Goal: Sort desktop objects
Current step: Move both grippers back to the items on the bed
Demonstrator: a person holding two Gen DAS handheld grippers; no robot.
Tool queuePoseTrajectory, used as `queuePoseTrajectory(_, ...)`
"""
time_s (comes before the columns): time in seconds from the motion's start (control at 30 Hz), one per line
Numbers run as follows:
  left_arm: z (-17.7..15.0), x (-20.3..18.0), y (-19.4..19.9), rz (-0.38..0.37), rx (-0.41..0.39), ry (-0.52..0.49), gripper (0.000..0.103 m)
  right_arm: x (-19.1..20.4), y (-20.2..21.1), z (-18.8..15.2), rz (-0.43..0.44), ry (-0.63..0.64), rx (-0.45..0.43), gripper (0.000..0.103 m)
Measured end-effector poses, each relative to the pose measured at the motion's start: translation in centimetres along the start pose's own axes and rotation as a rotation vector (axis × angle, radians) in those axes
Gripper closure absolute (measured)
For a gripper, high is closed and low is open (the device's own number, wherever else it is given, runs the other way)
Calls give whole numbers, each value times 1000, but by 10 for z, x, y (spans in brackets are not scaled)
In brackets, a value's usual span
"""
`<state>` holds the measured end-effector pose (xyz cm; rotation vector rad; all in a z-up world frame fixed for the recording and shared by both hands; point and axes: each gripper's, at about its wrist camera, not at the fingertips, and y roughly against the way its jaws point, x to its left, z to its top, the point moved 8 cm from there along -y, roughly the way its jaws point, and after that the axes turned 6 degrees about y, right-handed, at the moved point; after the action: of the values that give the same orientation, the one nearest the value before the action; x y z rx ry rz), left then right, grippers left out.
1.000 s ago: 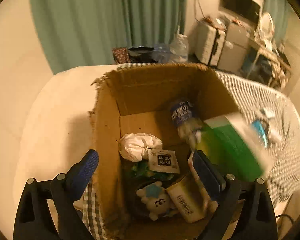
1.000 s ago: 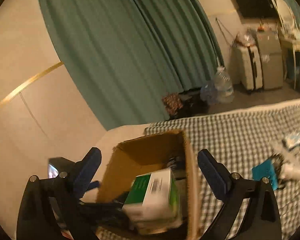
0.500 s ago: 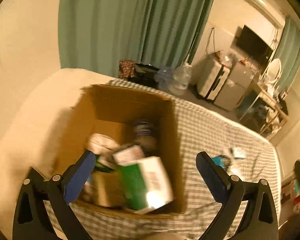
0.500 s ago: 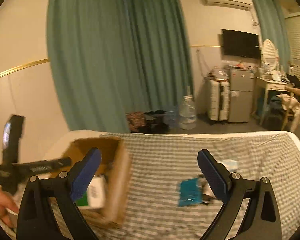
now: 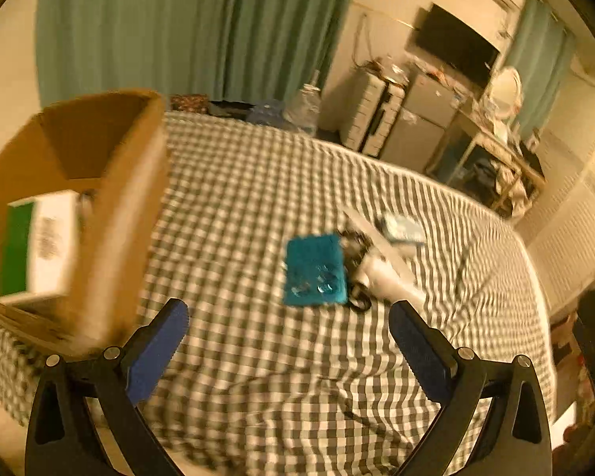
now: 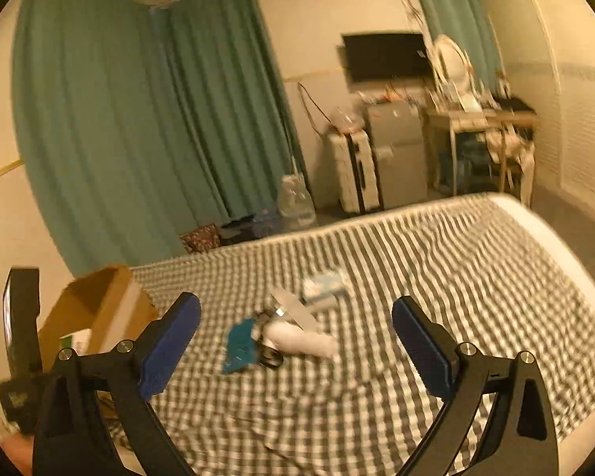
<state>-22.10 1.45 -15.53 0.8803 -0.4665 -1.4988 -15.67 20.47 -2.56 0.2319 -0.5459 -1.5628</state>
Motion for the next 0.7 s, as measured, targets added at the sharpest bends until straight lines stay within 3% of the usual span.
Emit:
queuePoseTrajectory(0.07,-10,-13,-18,25,5,-69,0,-19,-17,-14,-6,-25,49,4)
queuePoseTrajectory(0.2,-18,-27,-57,96,37,-197,0,-43,-52,-34,64,-104,143,4)
queuePoseTrajectory(0.33,-12,-20,-88,105,59,-180,0,-48,-74,-45,108,-130,191,4)
queuePoseTrajectory(0.47,-14,-1,-118,196,61,-149,0,-43,-93,-49,77,-67,198,4)
queuePoseTrajectory(0.57,-21,0,-132,152,108,-124,0,-34,-106,-44,79,8,171,5)
queuePoseTrajectory(0.7,-7,-5,-131,83,33,-94,0,-13,-128,-42,132,137,176,5)
